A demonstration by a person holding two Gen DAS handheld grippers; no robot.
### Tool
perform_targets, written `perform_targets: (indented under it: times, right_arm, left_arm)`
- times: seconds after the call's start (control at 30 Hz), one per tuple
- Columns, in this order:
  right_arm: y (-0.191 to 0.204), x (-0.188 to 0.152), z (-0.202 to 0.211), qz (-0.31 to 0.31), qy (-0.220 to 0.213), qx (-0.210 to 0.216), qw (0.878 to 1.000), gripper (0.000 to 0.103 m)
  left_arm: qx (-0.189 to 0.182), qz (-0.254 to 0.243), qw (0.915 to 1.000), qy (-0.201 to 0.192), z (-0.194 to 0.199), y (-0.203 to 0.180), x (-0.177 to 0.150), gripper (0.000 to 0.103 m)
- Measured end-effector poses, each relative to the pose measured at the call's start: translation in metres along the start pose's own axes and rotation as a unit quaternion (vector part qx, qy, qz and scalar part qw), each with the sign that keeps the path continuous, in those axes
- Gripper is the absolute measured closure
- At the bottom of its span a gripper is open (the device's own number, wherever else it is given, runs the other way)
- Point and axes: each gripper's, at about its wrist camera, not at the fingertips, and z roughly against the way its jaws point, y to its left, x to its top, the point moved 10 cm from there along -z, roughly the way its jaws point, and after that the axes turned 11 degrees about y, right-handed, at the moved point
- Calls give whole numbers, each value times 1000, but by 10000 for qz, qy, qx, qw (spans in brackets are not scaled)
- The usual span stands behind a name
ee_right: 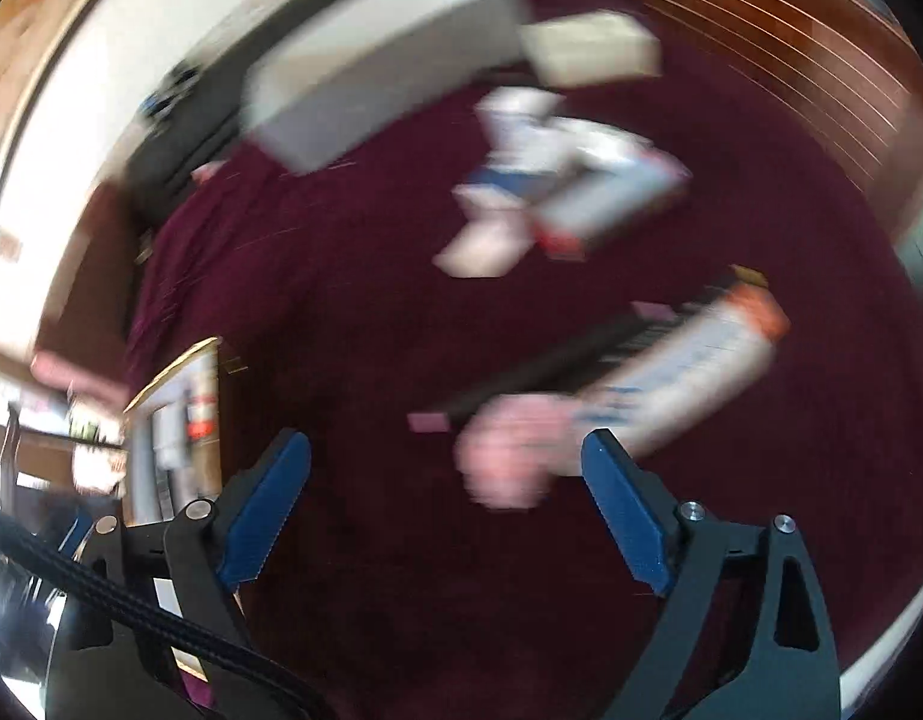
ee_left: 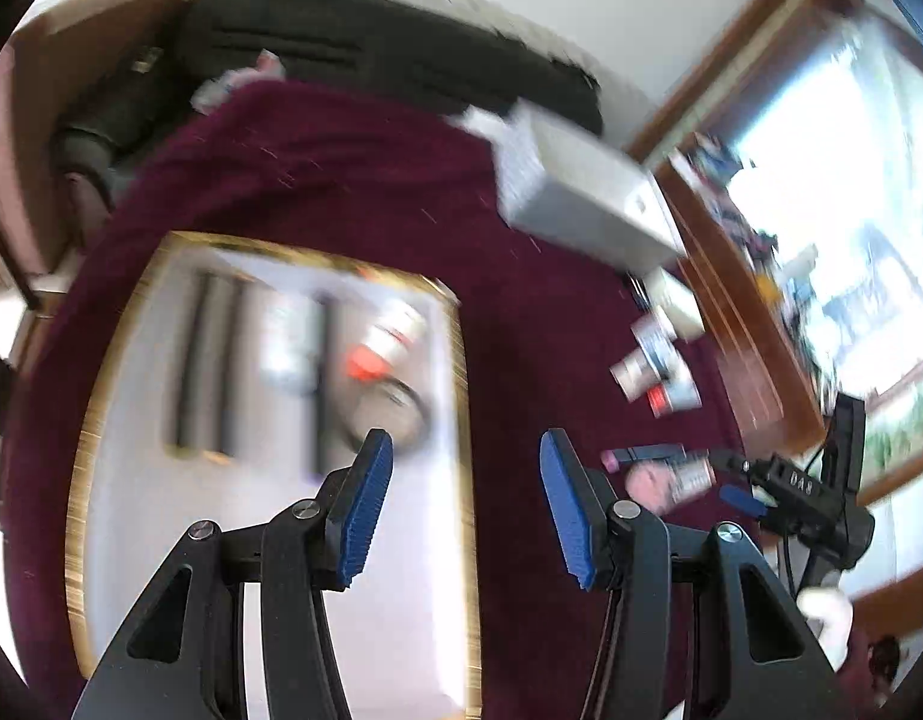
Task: Organize objects
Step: 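Grasp the pink fluffy toy with the left gripper, then lift the pink toy with the left gripper while the right grasps a white red-striped box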
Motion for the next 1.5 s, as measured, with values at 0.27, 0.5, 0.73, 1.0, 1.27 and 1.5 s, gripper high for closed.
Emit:
perform_targets:
  times: [0.27, 0.5, 0.73, 1.0, 1.27, 1.5]
  right_arm:
    - [-119, -10, 25, -595, 120, -114, 9981, 10]
    - [-163, -12, 38, -621, 163, -113, 9979, 10]
    - [-191, -8, 41, -669, 196, -191, 9974, 10]
    - [-192, 1, 42, -472, 219, -193, 9985, 10]
    - [-131, 14, 24, 534, 426, -35, 9977, 10]
    - [-73, 50, 8, 1245, 424, -148, 9912, 10]
  left_arm:
    - [35, -1597, 9856, 557, -82, -135, -36, 58]
    - [443, -2693, 9592, 733, -141, -196, -55, 58]
    - [692, -2910, 9503, 865, -185, -211, -58, 58]
    - [537, -2032, 9714, 1103, -203, -197, -49, 86]
    - [184, -1304, 9892, 650, -134, -164, -47, 87]
    - [264, -928, 9951, 231, -83, -131, -60, 87]
